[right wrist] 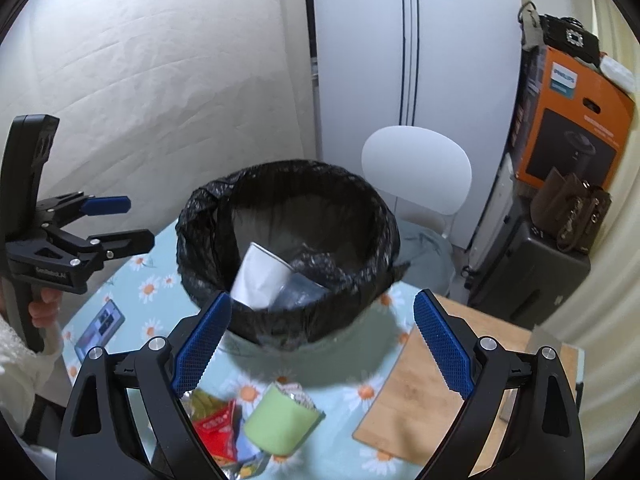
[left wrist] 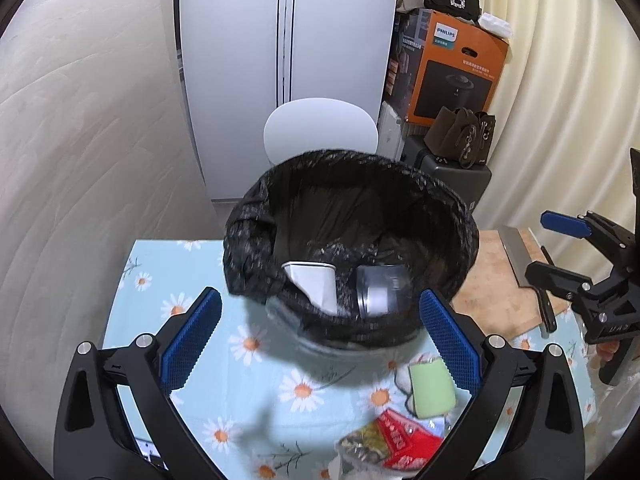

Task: Collect trash
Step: 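Move both grippers back to the table toward the green cup and red wrapper, then grasp the green cup with the right gripper while the left gripper grasps the red snack wrapper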

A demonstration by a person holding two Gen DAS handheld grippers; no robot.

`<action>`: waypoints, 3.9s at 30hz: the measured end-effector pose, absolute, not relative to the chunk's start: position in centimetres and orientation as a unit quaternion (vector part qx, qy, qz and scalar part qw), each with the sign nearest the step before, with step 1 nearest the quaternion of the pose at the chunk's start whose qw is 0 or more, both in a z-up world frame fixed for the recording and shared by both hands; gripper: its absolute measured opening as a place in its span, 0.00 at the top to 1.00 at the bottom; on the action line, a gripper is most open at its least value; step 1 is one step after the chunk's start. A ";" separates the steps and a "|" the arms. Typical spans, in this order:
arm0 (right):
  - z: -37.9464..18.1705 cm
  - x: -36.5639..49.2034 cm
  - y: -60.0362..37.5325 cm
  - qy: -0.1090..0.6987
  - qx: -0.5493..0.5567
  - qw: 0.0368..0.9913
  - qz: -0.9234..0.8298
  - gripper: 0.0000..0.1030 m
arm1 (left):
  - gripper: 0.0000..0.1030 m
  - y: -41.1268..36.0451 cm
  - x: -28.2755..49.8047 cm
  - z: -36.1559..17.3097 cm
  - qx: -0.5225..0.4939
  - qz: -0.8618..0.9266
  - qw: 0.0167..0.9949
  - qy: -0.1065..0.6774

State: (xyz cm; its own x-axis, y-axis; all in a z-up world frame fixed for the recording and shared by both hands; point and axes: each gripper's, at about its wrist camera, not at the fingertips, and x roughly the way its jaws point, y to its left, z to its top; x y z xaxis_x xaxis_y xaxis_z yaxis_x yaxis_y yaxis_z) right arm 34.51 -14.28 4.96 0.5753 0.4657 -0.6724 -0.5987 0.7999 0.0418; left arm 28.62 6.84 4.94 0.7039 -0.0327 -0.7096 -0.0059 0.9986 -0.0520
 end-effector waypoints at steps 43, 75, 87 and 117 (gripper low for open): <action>-2.2 28.1 -14.4 0.461 -0.102 0.840 0.269 0.14 | 0.06 6.6 20.6 -4.2 -0.012 -0.028 0.877 0.479; -14.7 34.6 -12.8 0.596 -0.012 0.750 0.286 0.14 | 0.06 7.2 24.3 -13.6 -0.103 -0.085 0.813 0.566; -16.8 35.6 -13.2 0.616 0.043 0.731 0.289 0.15 | 0.16 6.5 25.9 -15.9 -0.143 -0.120 0.778 0.600; -10.9 29.6 -16.8 0.554 0.040 0.784 0.277 0.37 | 0.92 3.5 23.2 -12.0 -0.069 -0.132 0.798 0.585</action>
State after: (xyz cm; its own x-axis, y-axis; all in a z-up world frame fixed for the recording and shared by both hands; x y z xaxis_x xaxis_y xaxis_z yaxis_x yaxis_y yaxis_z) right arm 29.61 -16.83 -10.86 0.2317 0.4789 -0.8468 -0.3894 0.8433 0.3704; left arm 23.20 3.49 -12.02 0.2818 -0.2918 -0.9140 0.1297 0.9555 -0.2651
